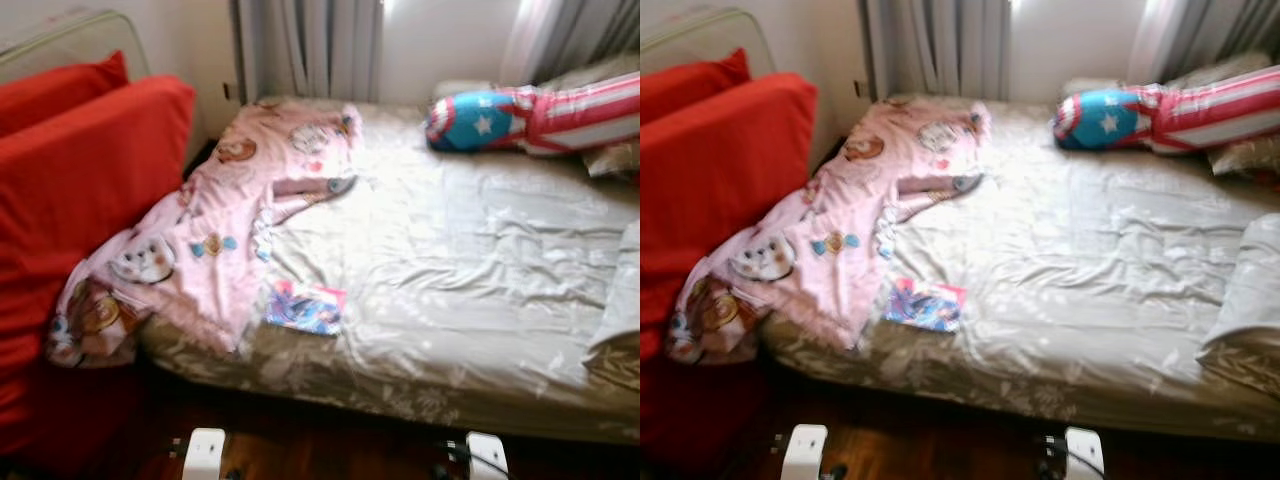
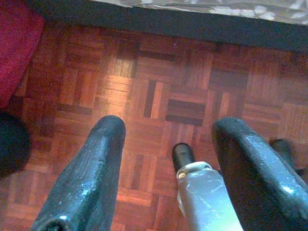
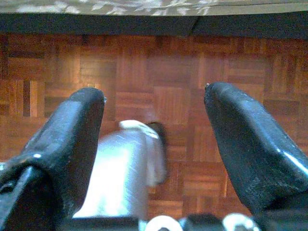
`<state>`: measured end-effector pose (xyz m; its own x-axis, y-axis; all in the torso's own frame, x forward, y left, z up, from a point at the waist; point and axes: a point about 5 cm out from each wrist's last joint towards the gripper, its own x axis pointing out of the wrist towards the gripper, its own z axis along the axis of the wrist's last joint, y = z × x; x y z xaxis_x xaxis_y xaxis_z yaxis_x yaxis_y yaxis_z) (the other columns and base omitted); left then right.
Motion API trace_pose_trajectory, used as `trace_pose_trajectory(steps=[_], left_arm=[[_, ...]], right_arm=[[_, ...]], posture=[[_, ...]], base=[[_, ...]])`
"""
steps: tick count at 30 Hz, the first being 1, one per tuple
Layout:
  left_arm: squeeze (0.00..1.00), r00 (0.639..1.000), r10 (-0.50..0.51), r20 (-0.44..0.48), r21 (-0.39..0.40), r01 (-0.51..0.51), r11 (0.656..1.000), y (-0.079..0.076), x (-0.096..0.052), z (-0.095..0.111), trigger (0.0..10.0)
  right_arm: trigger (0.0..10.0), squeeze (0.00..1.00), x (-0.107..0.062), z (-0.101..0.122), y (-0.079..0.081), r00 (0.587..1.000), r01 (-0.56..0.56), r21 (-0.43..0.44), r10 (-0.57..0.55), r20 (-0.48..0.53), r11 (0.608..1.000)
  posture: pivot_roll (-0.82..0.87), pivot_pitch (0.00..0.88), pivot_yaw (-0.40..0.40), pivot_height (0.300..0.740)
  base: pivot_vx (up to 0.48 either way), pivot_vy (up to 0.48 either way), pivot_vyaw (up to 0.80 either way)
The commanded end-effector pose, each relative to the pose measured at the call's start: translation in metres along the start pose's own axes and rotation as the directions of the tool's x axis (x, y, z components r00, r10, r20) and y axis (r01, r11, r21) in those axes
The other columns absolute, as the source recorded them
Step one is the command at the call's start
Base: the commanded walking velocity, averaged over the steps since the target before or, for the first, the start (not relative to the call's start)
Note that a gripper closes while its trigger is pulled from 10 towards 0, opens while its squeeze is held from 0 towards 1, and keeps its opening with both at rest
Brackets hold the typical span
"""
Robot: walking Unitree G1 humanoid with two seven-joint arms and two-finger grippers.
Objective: Clean up the room
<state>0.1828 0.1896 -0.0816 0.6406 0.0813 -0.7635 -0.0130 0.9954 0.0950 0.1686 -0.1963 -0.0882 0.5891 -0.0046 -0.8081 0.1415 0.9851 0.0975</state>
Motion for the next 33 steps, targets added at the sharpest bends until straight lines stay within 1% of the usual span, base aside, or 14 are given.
trace_pose_trajectory(steps=[1,5,10,18,21,33], left_arm=[[0.00,1.000,-0.016,-0.012,0.006,0.016,1.000,-0.005,0.000,-0.003,10.0],[0.00,1.000,-0.020,-0.015,0.011,0.020,1.000,-0.005,-0.001,-0.004,10.0],[0.00,0.999,-0.020,-0.046,0.014,0.020,1.000,-0.002,-0.003,-0.012,10.0],[0.00,0.998,-0.025,-0.050,0.023,0.026,0.999,-0.002,-0.003,-0.013,10.0],[0.00,0.998,-0.027,-0.050,0.026,0.028,0.999,-0.002,-0.003,-0.013,10.0],[0.00,0.999,-0.025,-0.048,0.024,0.026,0.999,0.000,-0.003,-0.013,10.0]], right_arm=[[10.0,0.00,0.000,0.002,-0.004,1.000,0.013,-0.006,-0.013,0.008,1.000],[10.0,0.00,-0.001,0.001,-0.004,1.000,0.014,-0.008,-0.014,0.005,1.000],[10.0,0.00,-0.001,0.000,-0.004,1.000,0.016,-0.006,-0.016,0.002,1.000],[10.0,0.00,-0.001,-0.001,-0.005,1.000,0.020,-0.009,-0.020,-0.003,1.000],[10.0,0.00,-0.001,-0.002,-0.005,1.000,0.021,-0.009,-0.022,-0.007,1.000],[10.0,0.00,-0.001,-0.001,-0.004,1.000,0.019,-0.005,-0.019,-0.007,1.000]], posture=[[-0.07,0.000,0.030,0.740],[-0.07,0.000,0.031,0.740],[-0.08,0.000,0.034,0.740],[-0.08,0.000,0.040,0.740],[-0.09,0.000,0.042,0.740],[-0.09,0.000,0.038,0.740]], base=[[0.000,-0.480,0.00],[0.000,-0.480,0.00],[0.000,-0.480,0.00],[0.000,-0.480,0.00],[0.000,-0.480,-0.47],[0.000,-0.480,-0.74]])
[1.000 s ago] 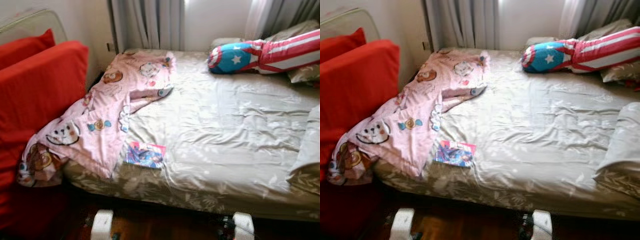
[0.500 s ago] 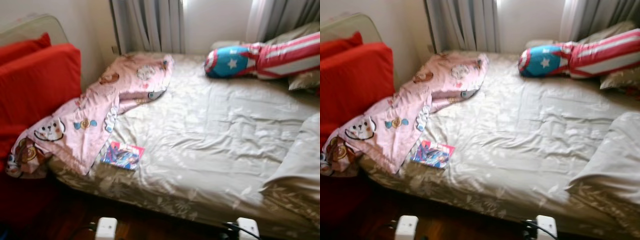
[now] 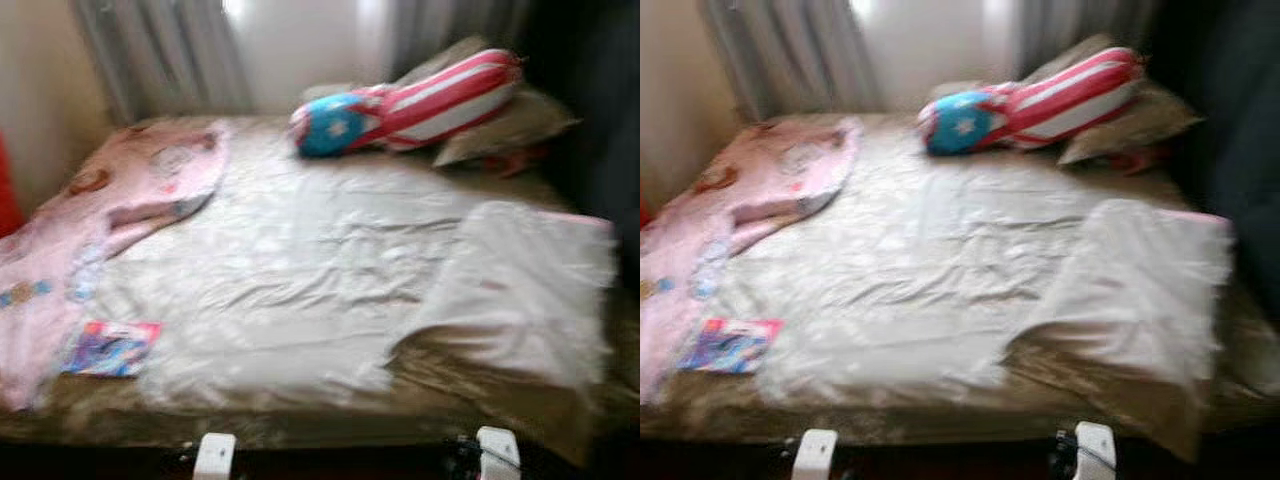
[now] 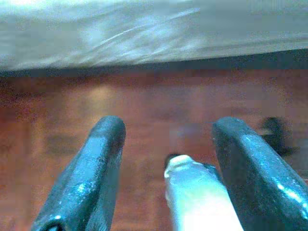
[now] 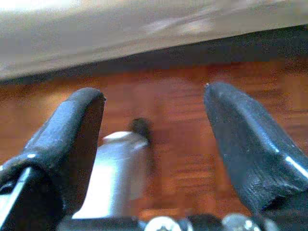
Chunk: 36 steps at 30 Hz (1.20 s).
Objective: Clean up the room
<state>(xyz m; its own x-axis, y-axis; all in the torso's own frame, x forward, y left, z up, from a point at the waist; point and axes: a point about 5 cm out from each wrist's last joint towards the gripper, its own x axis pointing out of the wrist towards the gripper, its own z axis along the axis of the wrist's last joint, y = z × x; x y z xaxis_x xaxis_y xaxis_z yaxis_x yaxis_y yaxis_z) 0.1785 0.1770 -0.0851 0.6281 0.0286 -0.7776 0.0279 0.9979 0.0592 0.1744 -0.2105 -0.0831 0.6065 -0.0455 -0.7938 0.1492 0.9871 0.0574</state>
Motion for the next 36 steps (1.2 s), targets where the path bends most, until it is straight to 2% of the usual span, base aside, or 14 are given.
trace_pose_trajectory(steps=[1,5,10,17,36], left_arm=[[0.00,0.999,0.029,-0.032,0.015,-0.029,0.999,0.0123,-0.0026,-0.0083,10.0],[0.00,0.999,0.032,-0.030,0.014,-0.031,0.999,0.0132,-0.0024,-0.0074,10.0],[0.00,0.999,0.035,-0.028,0.011,-0.035,0.999,0.0139,-0.0022,-0.0066,10.0],[0.00,0.999,0.034,-0.028,-0.022,-0.035,0.999,0.0138,-0.0022,-0.0066,10.0],[0.00,0.999,0.029,-0.031,-0.050,-0.030,0.998,0.0116,-0.0018,-0.0064,10.0]], right_arm=[[10.0,0.00,-0.0008,-0.0110,0.0086,0.999,-0.018,0.014,0.018,-0.035,1.000],[10.0,0.00,-0.0005,-0.0101,0.0093,0.999,-0.016,0.020,0.017,-0.030,1.000],[10.0,0.00,-0.0003,-0.0088,0.0097,1.000,-0.014,0.029,0.015,-0.020,0.999],[10.0,0.00,-0.0001,-0.0076,0.0101,1.000,-0.017,0.036,0.018,-0.012,0.999],[10.0,0.00,0.0000,-0.0060,0.0080,1.000,-0.011,0.031,0.011,-0.010,0.999]], posture=[[-0.09,0.000,0.038,0.740],[-0.09,0.000,0.038,0.740],[-0.08,0.000,0.035,0.740],[-0.08,0.000,0.034,0.740],[-0.08,0.000,0.023,0.740]], base=[[0.000,-0.480,-0.73],[0.000,-0.480,-0.73],[0.000,-0.480,0.00],[0.000,0.000,0.00],[0.000,0.000,0.00]])
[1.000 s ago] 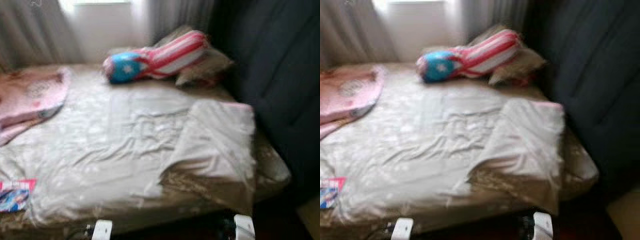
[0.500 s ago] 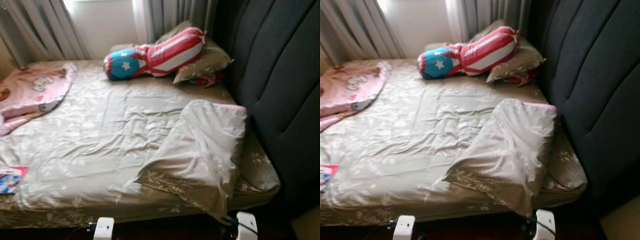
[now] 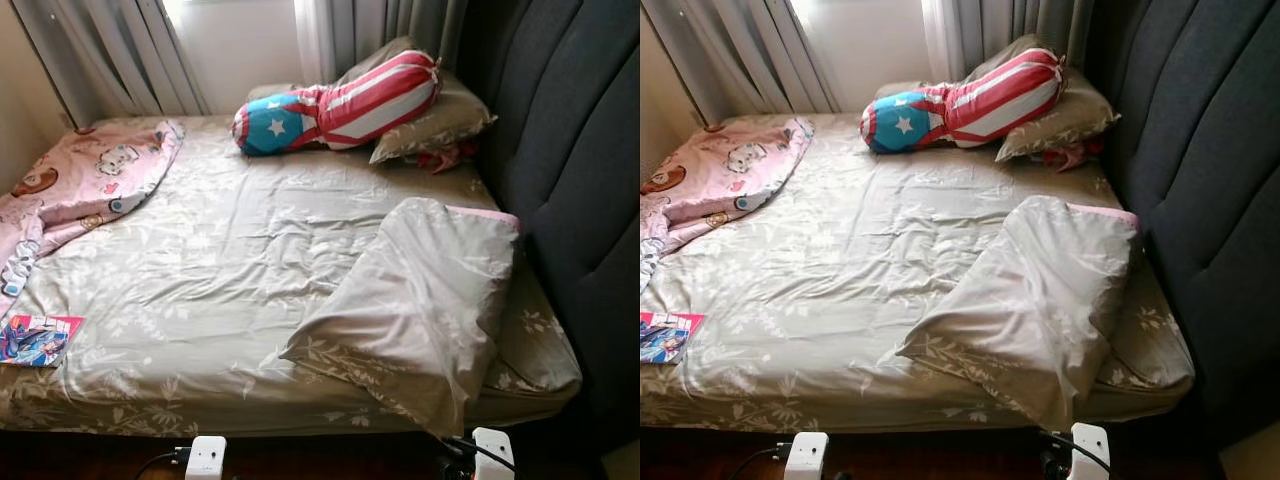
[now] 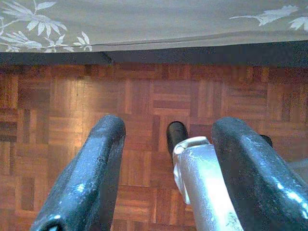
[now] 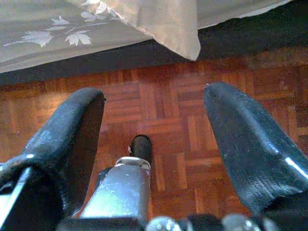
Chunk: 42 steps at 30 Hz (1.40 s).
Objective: Clean up the room
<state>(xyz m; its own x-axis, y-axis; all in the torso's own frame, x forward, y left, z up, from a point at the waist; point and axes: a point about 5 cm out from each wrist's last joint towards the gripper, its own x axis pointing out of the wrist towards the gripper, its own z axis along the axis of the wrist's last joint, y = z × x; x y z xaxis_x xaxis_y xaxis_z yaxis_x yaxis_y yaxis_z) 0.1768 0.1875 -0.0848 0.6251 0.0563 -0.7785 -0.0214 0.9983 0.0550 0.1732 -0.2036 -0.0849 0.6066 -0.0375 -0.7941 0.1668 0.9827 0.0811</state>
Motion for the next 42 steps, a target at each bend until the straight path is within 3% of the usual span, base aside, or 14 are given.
trace_pose_trajectory(steps=[1,22,32,40,42], left_arm=[[0.00,1.000,0.002,-0.026,-0.009,-0.002,1.000,0.001,-0.001,-0.005,10.0],[0.00,1.000,0.003,-0.020,-0.017,-0.003,1.000,0.001,-0.001,-0.003,10.0],[0.00,1.000,0.007,0.027,-0.021,-0.007,1.000,0.001,-0.001,0.000,10.0],[0.00,0.993,0.053,0.109,-0.102,-0.042,0.994,0.003,-0.002,0.005,10.0],[0.00,0.989,0.067,0.131,-0.137,-0.048,0.989,0.003,-0.003,0.006,10.0]], right_arm=[[10.0,0.00,0.000,-0.003,0.001,1.000,-0.002,0.002,0.002,-0.008,1.000],[10.0,0.00,0.000,-0.001,0.000,1.000,0.009,0.006,-0.009,0.011,1.000],[10.0,0.00,-0.002,0.007,0.001,0.991,-0.001,0.082,-0.009,0.131,0.997],[10.0,0.00,-0.004,0.017,0.003,0.971,-0.052,0.091,0.029,0.239,0.994],[10.0,0.00,0.004,0.075,0.017,0.927,-0.091,0.057,0.063,0.369,0.994]], posture=[[-0.08,0.000,0.023,0.740],[-0.08,0.000,0.021,0.740],[-0.10,0.000,0.027,0.740],[-0.08,0.000,0.022,0.740],[-0.09,0.000,0.022,0.740]], base=[[0.247,0.000,0.00],[0.296,0.000,0.00],[0.000,0.000,0.00],[0.000,0.000,0.00],[0.000,0.000,0.00]])
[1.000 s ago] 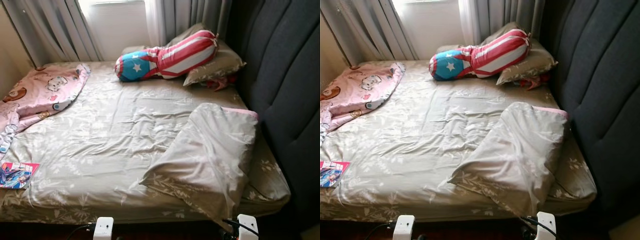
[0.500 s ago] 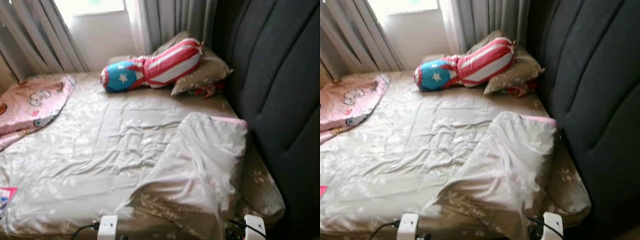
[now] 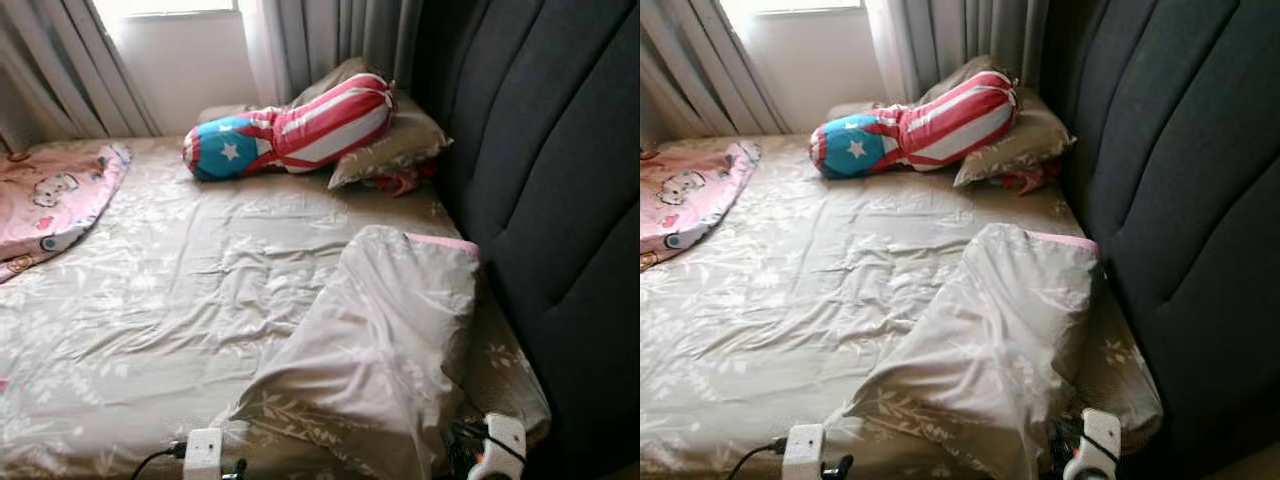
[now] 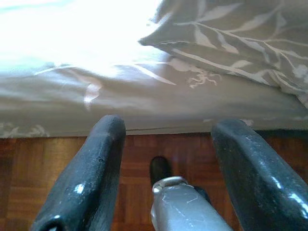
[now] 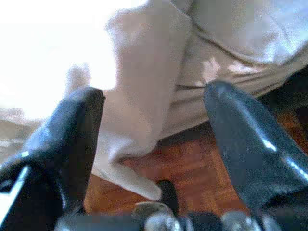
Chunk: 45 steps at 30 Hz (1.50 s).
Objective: Clean up the room
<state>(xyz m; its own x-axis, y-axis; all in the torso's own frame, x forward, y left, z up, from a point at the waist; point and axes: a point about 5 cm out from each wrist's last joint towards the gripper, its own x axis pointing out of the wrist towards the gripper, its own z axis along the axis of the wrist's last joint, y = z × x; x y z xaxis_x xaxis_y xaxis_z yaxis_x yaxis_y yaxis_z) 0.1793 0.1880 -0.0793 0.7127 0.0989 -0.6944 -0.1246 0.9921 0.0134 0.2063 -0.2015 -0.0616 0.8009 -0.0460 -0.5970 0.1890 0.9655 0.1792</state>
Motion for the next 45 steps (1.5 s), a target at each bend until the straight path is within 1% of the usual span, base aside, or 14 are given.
trace_pose_trajectory(steps=[1,2,3,4,10,14,16,20,24,25,33,34,43,45], left_arm=[[0.00,0.990,0.040,0.137,-0.023,-0.038,0.999,0.007,0.011,0.042,10.0],[0.00,0.990,0.040,0.137,-0.023,-0.038,0.999,0.007,0.011,0.042,10.0],[0.00,0.967,0.044,0.251,-0.072,-0.027,0.997,0.008,0.017,0.080,10.0],[0.00,0.967,0.044,0.251,-0.072,-0.027,0.997,0.008,0.017,0.080,10.0],[0.00,0.911,0.045,0.410,-0.078,-0.014,0.997,0.016,0.015,0.113,10.0],[0.00,0.897,0.035,0.440,-0.053,-0.013,0.999,0.017,0.013,0.116,10.0],[0.00,0.888,0.033,0.459,-0.042,-0.015,0.999,0.019,0.011,0.115,10.0],[0.00,0.885,0.031,0.465,-0.041,-0.013,0.999,0.021,0.010,0.114,10.0],[0.00,0.884,0.028,0.467,-0.039,-0.011,0.999,0.020,0.010,0.114,10.0],[0.00,0.882,0.021,0.471,-0.035,-0.005,0.999,0.018,0.010,0.116,10.0],[0.00,0.882,0.010,0.471,-0.032,0.005,0.999,0.015,0.011,0.117,10.0],[0.00,0.882,0.009,0.471,-0.032,0.007,0.999,0.015,0.011,0.117,10.0],[0.00,0.881,0.014,0.473,-0.041,0.006,0.999,0.014,0.011,0.119,10.0],[0.00,0.880,0.015,0.474,-0.045,0.008,0.999,0.014,0.011,0.119,10.0]], right_arm=[[10.0,0.00,0.023,0.071,0.024,0.976,-0.071,-0.032,0.076,0.203,0.997],[10.0,0.00,0.023,0.071,0.024,0.976,-0.071,-0.032,0.076,0.203,0.997],[10.0,0.00,0.025,0.082,0.029,0.965,-0.092,-0.038,0.098,0.243,0.995],[10.0,0.00,0.025,0.082,0.029,0.965,-0.092,-0.038,0.098,0.243,0.995],[10.0,0.00,0.025,0.094,0.042,0.936,-0.152,-0.074,0.167,0.310,0.986],[10.0,0.00,0.024,0.092,0.042,0.934,-0.150,-0.073,0.166,0.315,0.986],[10.0,0.00,0.023,0.084,0.040,0.941,-0.140,-0.065,0.153,0.302,0.988],[10.0,0.00,0.020,0.072,0.036,0.954,-0.113,-0.055,0.124,0.271,0.992],[10.0,0.00,0.020,0.069,0.035,0.958,-0.106,-0.058,0.118,0.260,0.993],[10.0,0.00,0.021,0.065,0.035,0.967,-0.100,-0.064,0.112,0.229,0.993],[10.0,0.00,0.021,0.063,0.033,0.973,-0.083,-0.078,0.098,0.211,0.993],[10.0,0.00,0.020,0.065,0.034,0.966,-0.092,-0.073,0.107,0.234,0.993],[10.0,0.00,0.022,0.062,0.035,0.977,-0.081,-0.078,0.095,0.190,0.994],[10.0,0.00,0.022,0.065,0.033,0.973,-0.077,-0.083,0.093,0.212,0.994]], posture=[[-0.09,0.000,0.022,0.740],[-0.09,0.000,0.022,0.740],[-0.08,0.000,0.021,0.740],[-0.08,0.000,0.021,0.740],[-0.09,0.000,0.019,0.740],[-0.10,0.000,0.024,0.740],[-0.11,0.000,0.032,0.740],[-0.11,0.000,0.037,0.740],[-0.11,0.000,0.038,0.740],[-0.11,0.000,0.038,0.740],[-0.12,0.000,0.039,0.706],[-0.11,0.000,0.038,0.706],[-0.10,0.000,0.027,0.696],[-0.10,0.000,0.025,0.691]], base=[[0.000,0.000,0.00],[0.000,0.000,0.00],[0.000,0.000,0.00],[0.000,0.000,0.00],[0.000,0.000,0.00],[0.000,0.000,0.00],[0.000,0.000,0.00],[0.000,0.000,0.00],[0.000,0.000,0.00],[0.000,0.000,0.00],[0.000,0.000,0.00],[0.000,0.000,0.00],[0.000,0.000,0.00],[0.000,0.000,0.00]])
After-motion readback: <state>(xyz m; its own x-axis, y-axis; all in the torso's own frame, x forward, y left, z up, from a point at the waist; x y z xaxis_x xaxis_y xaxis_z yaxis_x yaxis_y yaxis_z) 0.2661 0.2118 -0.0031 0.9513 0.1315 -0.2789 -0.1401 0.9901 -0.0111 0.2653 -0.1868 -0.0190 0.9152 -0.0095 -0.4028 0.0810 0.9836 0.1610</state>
